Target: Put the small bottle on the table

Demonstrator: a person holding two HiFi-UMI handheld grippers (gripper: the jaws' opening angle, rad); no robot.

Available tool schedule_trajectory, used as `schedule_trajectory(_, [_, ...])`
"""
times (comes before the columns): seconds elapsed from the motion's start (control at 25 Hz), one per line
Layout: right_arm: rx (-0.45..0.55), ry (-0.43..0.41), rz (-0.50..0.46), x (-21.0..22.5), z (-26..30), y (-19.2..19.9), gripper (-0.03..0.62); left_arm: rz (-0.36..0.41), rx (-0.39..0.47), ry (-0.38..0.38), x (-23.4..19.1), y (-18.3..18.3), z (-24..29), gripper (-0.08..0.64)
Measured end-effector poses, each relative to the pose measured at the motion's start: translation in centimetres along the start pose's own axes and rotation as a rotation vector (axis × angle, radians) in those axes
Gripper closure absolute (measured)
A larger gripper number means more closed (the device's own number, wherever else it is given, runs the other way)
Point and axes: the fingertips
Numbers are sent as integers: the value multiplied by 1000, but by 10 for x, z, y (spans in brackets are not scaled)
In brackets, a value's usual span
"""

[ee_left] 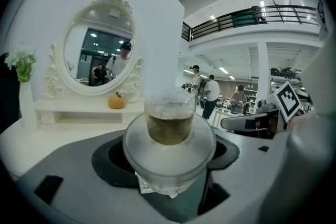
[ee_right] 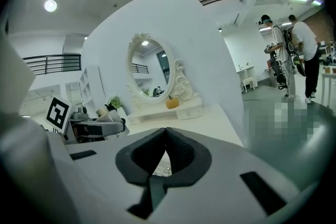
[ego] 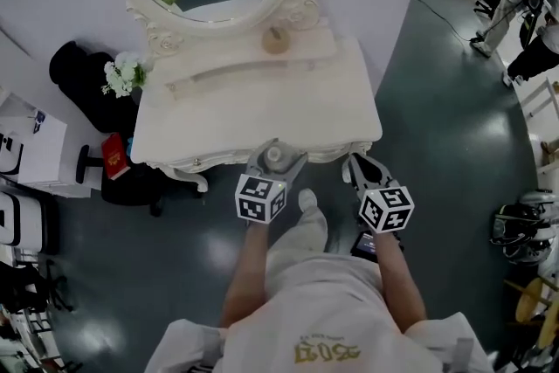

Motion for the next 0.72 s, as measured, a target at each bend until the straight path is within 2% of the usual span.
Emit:
schedule_trajectory(0.44, [-90, 94, 47, 95, 116, -64, 580, -8, -46, 114, -75, -63, 136, 215])
schedule_trajectory(0.72, [-136, 120, 73, 124, 169, -72, 580, 5, -116, 143, -108, -63, 197, 215])
Point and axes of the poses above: the fingertips, and each gripper's own axes: z forward along the fingers, x to its right, y out of its underside, and after that the axes turned 13 degrees about -x, right-handed
